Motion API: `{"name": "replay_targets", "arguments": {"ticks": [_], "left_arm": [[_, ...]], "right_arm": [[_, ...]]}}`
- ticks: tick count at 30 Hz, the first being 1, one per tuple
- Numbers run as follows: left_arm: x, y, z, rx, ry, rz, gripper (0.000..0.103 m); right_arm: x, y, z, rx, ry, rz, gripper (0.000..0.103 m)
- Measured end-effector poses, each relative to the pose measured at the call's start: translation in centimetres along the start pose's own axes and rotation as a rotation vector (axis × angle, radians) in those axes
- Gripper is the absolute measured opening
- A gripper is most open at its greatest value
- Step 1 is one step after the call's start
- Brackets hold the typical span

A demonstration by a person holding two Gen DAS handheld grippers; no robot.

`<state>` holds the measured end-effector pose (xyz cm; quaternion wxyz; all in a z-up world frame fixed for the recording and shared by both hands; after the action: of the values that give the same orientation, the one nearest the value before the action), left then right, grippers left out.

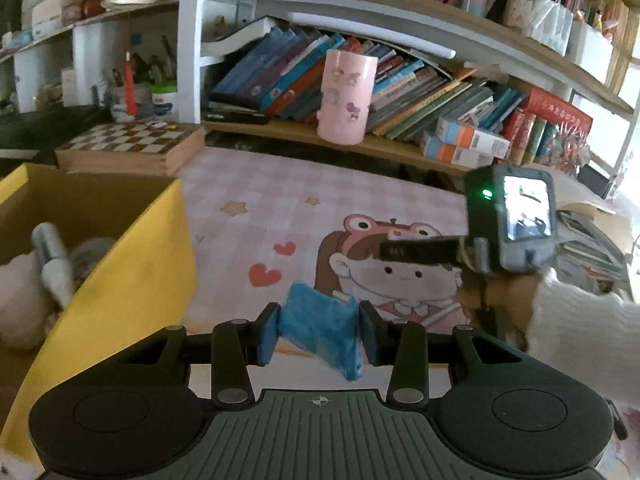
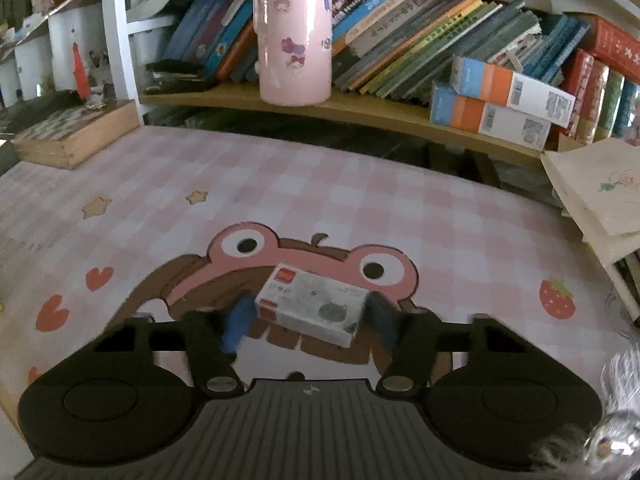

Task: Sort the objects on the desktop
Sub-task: 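Grasp the blue bag with the left tool while the right tool grasps the white box, then lift the blue bag and white box and carry both toward the yellow box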

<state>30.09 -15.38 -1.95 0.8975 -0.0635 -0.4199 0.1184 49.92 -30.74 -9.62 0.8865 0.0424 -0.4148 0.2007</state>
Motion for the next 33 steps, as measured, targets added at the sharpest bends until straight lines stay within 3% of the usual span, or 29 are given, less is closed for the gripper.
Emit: {"name": "replay_targets", "arguments": {"ticks": [6, 18, 26, 33], "left_arm": [[-0.3, 0.4, 1.8, -0.026, -0.028, 0.024, 0.039], [-1.9, 2.4, 5.6, -0.12, -0.055, -0.003, 0.038], [-3.2, 4.9, 8.5, -0.189, -0.036, -0.053, 0.038], [-5.0, 8.4, 11.2, -0.199, -0.003, -0.077, 0.038]], "right_arm": [[0.1, 0.1, 1.9, 0.012, -0.015, -0.006, 0.055], [-2.8, 1.3, 13.8, 0.037, -0.088, -0.037, 0.055], [-4.8, 4.7, 20.8, 0.026, -0.102, -0.083, 0.055], [-7.3, 9.6, 24.4, 0.026, -0.066, -0.157, 0.055]]}}
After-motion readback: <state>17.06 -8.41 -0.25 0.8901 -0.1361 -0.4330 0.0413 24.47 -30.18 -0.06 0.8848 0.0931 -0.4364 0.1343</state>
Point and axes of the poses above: each gripper's, at about its wrist camera, not at the fingertips, and z roughly against the way its jaws point, y to its left, x to its top, the point moved 1 cm from there along -z, roughly the way its jaws point, and after that the axes turned 7 degrees about z, right-handed, at the moved point
